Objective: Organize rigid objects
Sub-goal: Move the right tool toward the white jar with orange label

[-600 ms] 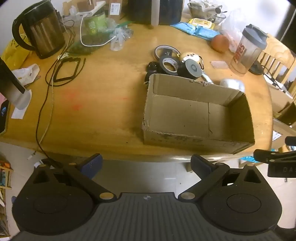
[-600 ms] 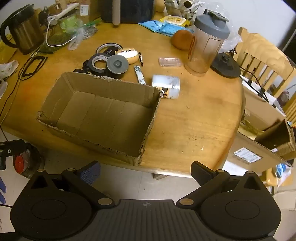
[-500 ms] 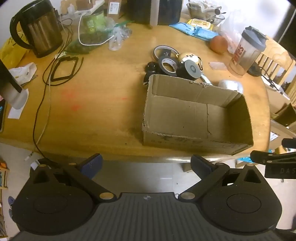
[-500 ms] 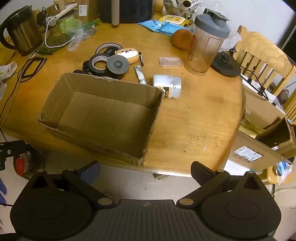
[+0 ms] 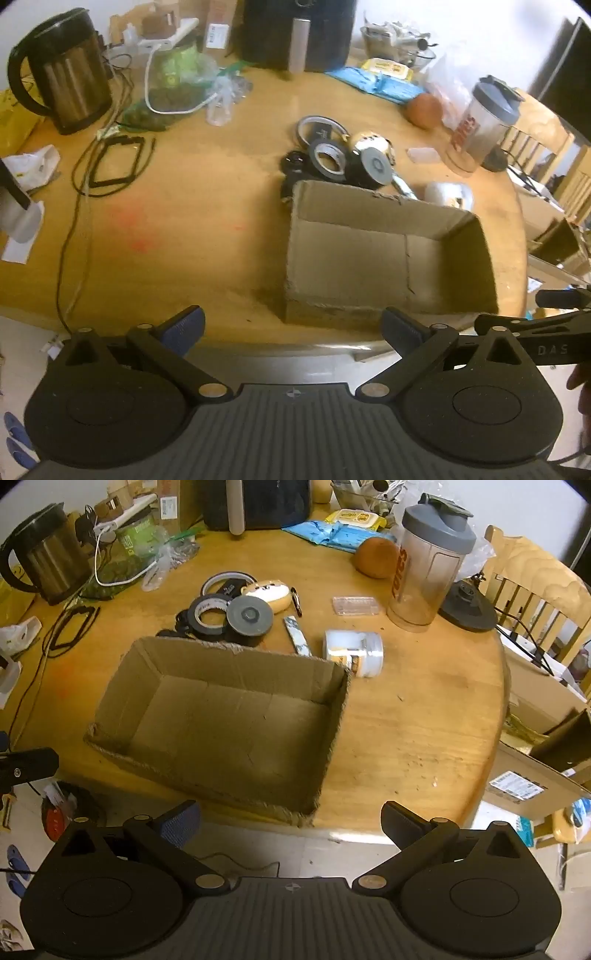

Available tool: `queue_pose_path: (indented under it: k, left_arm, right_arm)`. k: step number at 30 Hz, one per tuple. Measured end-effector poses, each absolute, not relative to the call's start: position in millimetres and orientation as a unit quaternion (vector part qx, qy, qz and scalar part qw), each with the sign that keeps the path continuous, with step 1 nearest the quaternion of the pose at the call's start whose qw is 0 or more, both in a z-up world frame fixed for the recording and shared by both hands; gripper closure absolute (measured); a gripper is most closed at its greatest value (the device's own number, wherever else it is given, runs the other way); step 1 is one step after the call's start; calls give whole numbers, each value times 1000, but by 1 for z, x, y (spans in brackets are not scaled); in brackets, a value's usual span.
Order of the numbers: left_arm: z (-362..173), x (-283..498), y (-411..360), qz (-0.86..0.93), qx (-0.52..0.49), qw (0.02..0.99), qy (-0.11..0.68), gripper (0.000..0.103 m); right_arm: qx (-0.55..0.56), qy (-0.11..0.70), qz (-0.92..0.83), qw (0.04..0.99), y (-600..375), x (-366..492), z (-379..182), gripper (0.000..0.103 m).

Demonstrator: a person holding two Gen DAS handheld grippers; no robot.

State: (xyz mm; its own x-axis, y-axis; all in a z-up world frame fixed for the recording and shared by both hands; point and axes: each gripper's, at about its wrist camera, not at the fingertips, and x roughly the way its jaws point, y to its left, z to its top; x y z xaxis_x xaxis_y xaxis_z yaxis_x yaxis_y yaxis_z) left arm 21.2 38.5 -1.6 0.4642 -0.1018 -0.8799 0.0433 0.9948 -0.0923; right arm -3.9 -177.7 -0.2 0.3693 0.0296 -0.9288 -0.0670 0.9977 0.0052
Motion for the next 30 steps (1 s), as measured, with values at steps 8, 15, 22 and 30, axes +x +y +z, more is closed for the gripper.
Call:
queue_pose_path:
  k: [8,15,22,30]
  left_arm:
    - [20,30,27,-21,-21,868,496,0]
    - [16,41,28,-13,-26,870,492,0]
    - [4,61,25,-34,-23,868,495,0]
    - [-36,81,38,-50,-5,849,526,0]
  right_arm:
    - [-20,549,45,834,-175,13,2,0]
    - [-33,530,48,846,-181,24,15,0]
    - [-27,526,42,849,-190,24,12,0]
    - [-17,540,17,841,-207,28,-15,0]
